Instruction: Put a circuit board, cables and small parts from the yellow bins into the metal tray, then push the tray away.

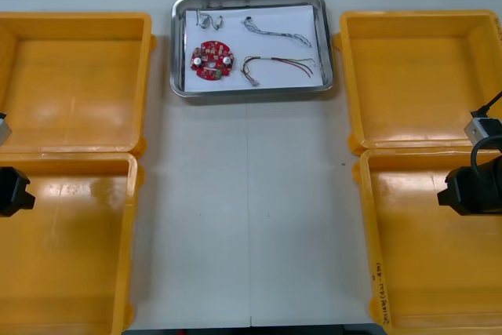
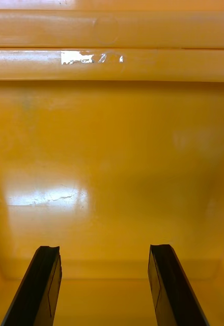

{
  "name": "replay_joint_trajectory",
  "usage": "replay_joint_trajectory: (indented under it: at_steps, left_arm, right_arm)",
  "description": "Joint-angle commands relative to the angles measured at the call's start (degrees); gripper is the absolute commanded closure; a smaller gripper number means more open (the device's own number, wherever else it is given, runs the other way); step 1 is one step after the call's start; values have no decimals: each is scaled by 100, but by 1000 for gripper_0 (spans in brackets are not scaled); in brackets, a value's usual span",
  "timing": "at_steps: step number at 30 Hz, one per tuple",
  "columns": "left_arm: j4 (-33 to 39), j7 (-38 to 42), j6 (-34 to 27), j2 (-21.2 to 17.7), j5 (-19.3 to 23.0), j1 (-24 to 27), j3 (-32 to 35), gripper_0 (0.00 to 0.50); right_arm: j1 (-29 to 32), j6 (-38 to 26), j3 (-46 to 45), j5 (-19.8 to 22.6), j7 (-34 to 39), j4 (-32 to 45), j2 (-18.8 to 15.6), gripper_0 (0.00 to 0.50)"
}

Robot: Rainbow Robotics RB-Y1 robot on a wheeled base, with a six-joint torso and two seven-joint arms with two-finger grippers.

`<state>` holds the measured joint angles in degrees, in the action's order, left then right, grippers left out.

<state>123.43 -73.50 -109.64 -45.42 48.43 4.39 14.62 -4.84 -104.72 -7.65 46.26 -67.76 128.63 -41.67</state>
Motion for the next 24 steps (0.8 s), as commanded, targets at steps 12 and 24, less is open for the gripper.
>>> replay_joint_trajectory:
  at_steps: [12,24]
  left_arm:
    - [85,-340,-22,59,35,-114,173,0]
    - [85,-340,-22,59,35,-114,173,0]
  right_arm:
    - [79,48,-176,49,342,39,9,0]
    - [79,48,-176,49,342,39,9,0]
